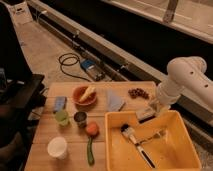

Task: Wipe tray with eraser

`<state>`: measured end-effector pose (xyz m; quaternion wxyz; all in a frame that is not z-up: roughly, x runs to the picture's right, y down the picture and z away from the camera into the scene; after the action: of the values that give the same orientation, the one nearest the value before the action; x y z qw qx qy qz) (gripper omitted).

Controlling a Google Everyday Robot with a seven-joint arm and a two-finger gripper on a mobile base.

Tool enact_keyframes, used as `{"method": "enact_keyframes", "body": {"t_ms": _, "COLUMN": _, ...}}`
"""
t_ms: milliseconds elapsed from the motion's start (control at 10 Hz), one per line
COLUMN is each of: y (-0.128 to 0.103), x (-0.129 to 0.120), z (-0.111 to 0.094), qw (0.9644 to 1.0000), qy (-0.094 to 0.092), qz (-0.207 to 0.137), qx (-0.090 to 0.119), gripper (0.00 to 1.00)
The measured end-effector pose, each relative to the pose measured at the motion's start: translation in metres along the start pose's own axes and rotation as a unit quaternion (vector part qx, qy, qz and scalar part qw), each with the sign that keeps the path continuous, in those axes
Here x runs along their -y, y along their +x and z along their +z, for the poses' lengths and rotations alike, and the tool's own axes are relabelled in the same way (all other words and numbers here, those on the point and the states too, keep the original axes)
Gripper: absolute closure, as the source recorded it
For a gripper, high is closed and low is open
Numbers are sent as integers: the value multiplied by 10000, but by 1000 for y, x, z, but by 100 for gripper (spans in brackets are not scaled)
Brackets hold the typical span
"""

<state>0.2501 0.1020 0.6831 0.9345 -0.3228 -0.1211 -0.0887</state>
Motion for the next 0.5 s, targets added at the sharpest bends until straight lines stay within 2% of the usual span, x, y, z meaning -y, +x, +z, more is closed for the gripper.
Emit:
{"method": "enact_keyframes", "body": {"t_ms": 300, "y": 32, "x": -39, "z": 36, "qw": 9976, "qy": -370, "qz": 588, "qx": -62, "gripper": 82}}
{"method": "enact_keyframes", "body": {"t_ms": 500, "y": 45, "x": -67, "z": 56, "qw": 9940, "qy": -634, "qz": 885, "qx": -52, "gripper": 82}}
